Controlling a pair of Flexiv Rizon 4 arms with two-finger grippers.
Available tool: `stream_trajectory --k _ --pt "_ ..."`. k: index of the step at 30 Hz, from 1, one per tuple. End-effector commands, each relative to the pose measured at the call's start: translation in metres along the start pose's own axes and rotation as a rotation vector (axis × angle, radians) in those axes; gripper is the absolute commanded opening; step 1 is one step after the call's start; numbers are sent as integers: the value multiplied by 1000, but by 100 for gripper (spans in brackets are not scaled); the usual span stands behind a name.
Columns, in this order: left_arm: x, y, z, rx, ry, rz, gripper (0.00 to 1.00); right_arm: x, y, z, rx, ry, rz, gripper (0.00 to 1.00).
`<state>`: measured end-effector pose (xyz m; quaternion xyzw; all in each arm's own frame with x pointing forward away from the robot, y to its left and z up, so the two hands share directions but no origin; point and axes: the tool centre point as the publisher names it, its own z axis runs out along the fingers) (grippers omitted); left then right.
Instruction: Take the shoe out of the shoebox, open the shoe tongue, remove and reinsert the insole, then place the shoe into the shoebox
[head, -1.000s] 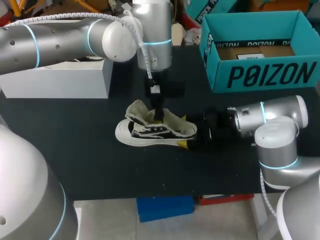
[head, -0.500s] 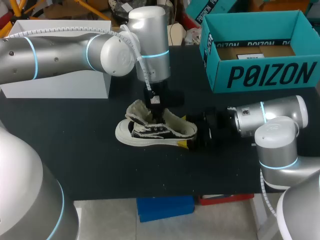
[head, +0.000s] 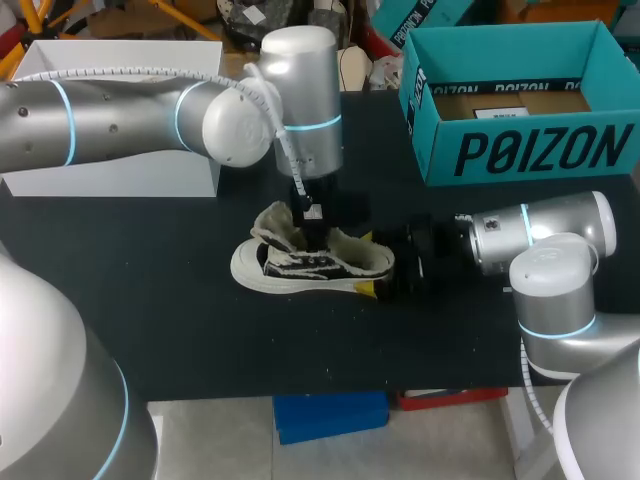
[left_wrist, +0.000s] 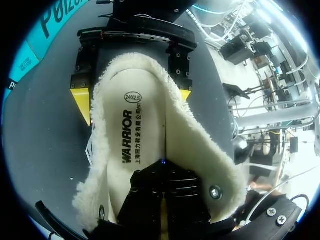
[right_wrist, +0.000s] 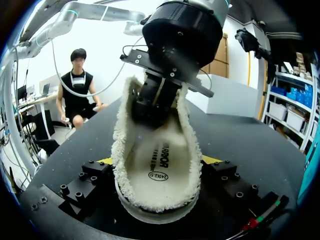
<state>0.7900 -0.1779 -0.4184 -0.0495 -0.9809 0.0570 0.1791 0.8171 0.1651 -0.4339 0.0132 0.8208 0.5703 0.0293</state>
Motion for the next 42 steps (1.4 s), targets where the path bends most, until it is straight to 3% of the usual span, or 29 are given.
stream_trajectory --k 1,15,16,21,29,36,42 --pt "3 1 9 40 -18 -16 0 -1 -1 1 0 -2 1 0" --pt "5 -3 13 19 -12 0 2 -1 -1 1 0 -2 1 0" --pt "5 -3 13 18 -13 0 20 -1 -1 1 0 -2 1 0" --pt "5 -2 12 20 -60 -8 40 -1 -1 1 0 -2 1 0" --pt "-3 2 19 -17 -178 -57 27 -1 -1 1 0 -2 1 0" --pt "-16 12 19 -7 -372 -113 24 -1 -1 1 0 -2 1 0" --pt "-22 18 29 -47 -555 -126 25 -1 -1 1 0 -2 1 0"
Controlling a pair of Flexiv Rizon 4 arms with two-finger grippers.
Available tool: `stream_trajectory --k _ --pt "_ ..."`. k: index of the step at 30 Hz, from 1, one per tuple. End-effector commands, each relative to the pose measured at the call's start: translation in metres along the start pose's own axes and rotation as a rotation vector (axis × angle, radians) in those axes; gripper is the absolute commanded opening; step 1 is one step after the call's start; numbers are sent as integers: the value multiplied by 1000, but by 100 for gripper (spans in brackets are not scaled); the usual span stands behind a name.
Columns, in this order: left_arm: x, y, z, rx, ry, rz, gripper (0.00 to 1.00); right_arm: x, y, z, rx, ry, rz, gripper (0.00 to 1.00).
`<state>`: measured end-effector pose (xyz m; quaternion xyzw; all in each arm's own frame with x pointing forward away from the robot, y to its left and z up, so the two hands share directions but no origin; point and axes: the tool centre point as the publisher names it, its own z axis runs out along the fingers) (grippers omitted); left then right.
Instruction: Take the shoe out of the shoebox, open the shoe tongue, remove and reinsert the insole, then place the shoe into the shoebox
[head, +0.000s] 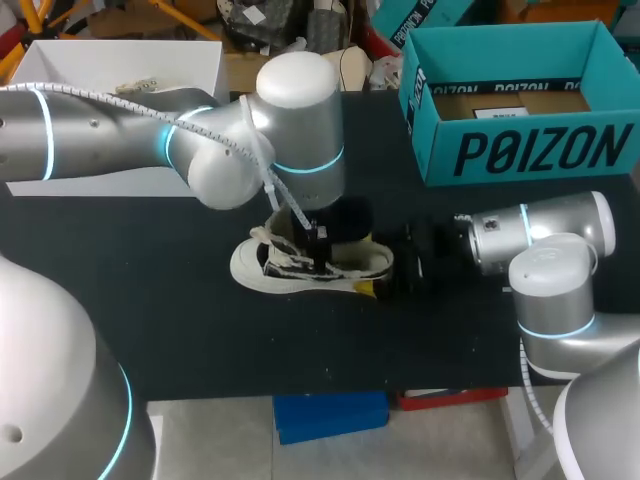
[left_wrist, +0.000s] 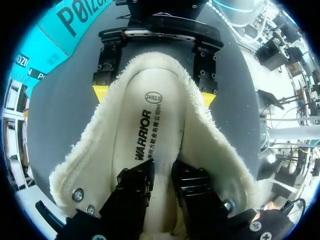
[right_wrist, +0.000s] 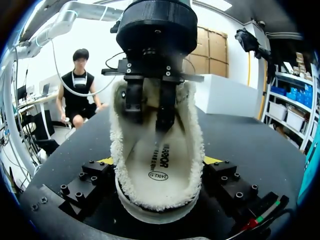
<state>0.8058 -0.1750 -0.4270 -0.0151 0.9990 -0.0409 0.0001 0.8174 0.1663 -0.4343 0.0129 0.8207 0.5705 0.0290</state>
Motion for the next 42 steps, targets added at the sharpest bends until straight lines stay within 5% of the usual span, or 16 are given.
stream_trajectory --k 1,12,20,27,32,34,42 --pt "3 13 29 -13 -219 -17 27 -1 -1 0 0 -3 1 0" --pt "-30 20 45 31 -511 -105 27 -1 -1 0 0 -3 1 0" --pt "-46 13 48 132 -595 -164 35 -1 -1 0 0 -3 1 0" --pt "-47 8 45 178 -638 -174 27 -1 -1 0 0 -3 1 0" --pt "-52 9 49 145 -615 -192 14 -1 -1 0 0 -3 1 0" --pt "-53 11 52 112 -587 -194 0 -1 -1 0 0 -3 1 0" --pt "-51 6 49 92 -312 -177 0 -1 -1 0 0 -3 1 0"
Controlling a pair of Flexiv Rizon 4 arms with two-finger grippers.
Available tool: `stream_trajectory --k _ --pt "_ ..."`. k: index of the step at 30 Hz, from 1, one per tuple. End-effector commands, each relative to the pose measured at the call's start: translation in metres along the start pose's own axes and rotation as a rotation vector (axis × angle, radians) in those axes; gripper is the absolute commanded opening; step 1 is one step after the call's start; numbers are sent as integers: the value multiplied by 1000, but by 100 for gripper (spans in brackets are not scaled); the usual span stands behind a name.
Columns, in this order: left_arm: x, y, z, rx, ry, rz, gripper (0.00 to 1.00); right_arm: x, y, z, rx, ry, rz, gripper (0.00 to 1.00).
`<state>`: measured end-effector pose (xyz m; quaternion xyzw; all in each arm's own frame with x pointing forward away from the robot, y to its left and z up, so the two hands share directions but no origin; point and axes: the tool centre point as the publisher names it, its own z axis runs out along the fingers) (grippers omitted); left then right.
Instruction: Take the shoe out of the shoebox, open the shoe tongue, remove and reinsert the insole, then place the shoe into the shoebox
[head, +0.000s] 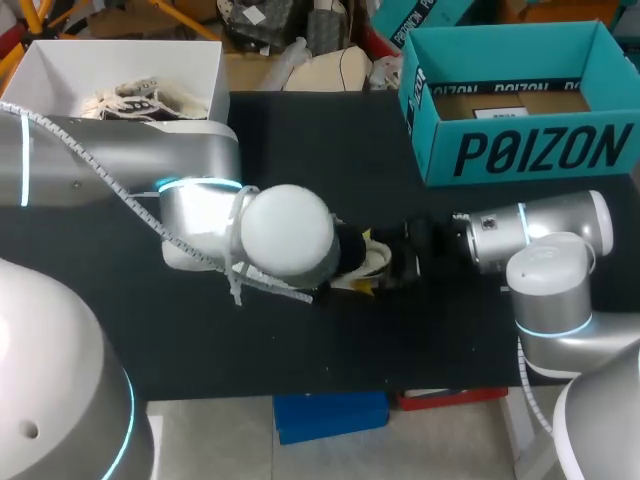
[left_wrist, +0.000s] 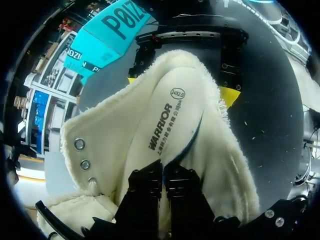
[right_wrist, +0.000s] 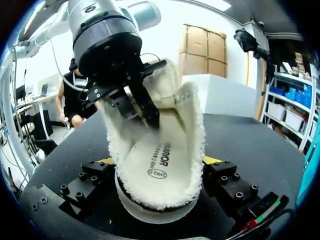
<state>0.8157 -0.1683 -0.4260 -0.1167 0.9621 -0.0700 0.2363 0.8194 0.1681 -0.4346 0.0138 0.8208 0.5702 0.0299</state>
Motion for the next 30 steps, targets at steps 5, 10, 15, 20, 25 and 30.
stream_trajectory --k 5,10,15,20,25,30 --pt "-20 -7 45 37 239 -11 0 1 -1 -2 0 0 0 0" --pt "-26 -13 22 92 321 -30 0 1 -1 -2 0 0 0 0" --pt "-29 -17 4 148 356 -45 0 1 -1 -2 0 0 0 0" --pt "-29 -22 -10 182 366 -30 0 1 -1 -2 0 0 0 0" --pt "-31 -24 -19 212 379 -18 0 1 -1 -2 0 0 0 0" --pt "-25 -30 -25 254 405 24 0 1 -1 -2 0 0 0 0"
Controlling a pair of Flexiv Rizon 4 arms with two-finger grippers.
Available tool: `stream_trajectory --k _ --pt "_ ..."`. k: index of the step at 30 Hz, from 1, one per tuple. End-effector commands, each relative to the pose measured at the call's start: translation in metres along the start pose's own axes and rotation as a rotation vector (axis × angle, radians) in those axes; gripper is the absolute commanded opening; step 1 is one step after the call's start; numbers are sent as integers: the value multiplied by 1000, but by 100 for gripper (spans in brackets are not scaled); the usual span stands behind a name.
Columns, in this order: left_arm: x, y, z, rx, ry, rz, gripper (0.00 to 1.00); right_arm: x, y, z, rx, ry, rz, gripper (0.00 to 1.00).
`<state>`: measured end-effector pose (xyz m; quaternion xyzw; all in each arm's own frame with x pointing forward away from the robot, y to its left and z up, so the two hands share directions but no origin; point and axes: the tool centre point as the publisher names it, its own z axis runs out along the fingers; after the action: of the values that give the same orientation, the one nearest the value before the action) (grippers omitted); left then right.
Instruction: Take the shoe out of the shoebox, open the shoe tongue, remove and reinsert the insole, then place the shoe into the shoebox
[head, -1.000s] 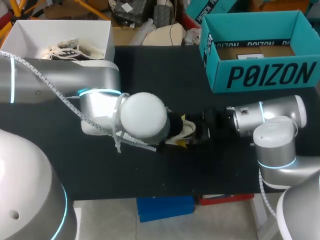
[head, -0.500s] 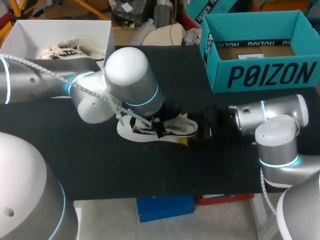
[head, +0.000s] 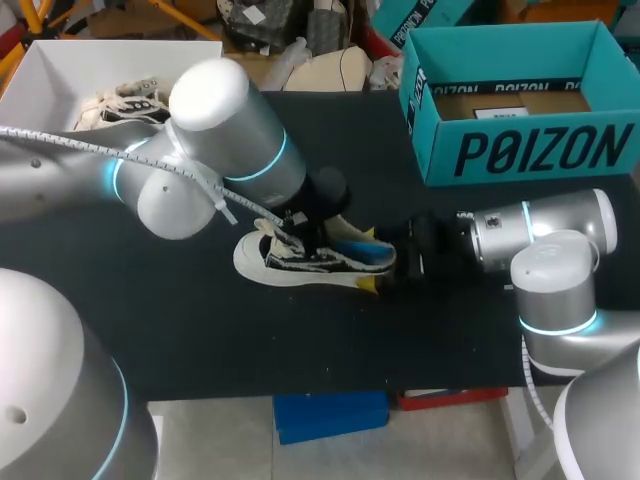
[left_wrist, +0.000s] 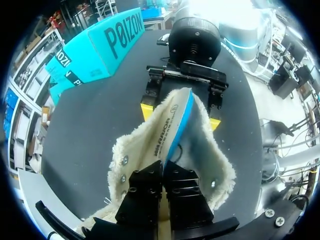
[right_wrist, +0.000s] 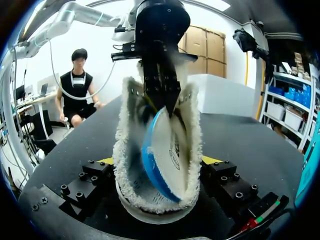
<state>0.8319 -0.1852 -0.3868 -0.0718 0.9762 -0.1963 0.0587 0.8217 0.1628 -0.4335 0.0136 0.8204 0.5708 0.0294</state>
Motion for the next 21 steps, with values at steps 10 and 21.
stream_trajectory --k 10,21 --pt "17 -16 -12 100 49 98 0 4 0 3 1 -2 0 0" --pt "21 -1 -31 126 30 90 0 4 0 3 1 -2 0 0"
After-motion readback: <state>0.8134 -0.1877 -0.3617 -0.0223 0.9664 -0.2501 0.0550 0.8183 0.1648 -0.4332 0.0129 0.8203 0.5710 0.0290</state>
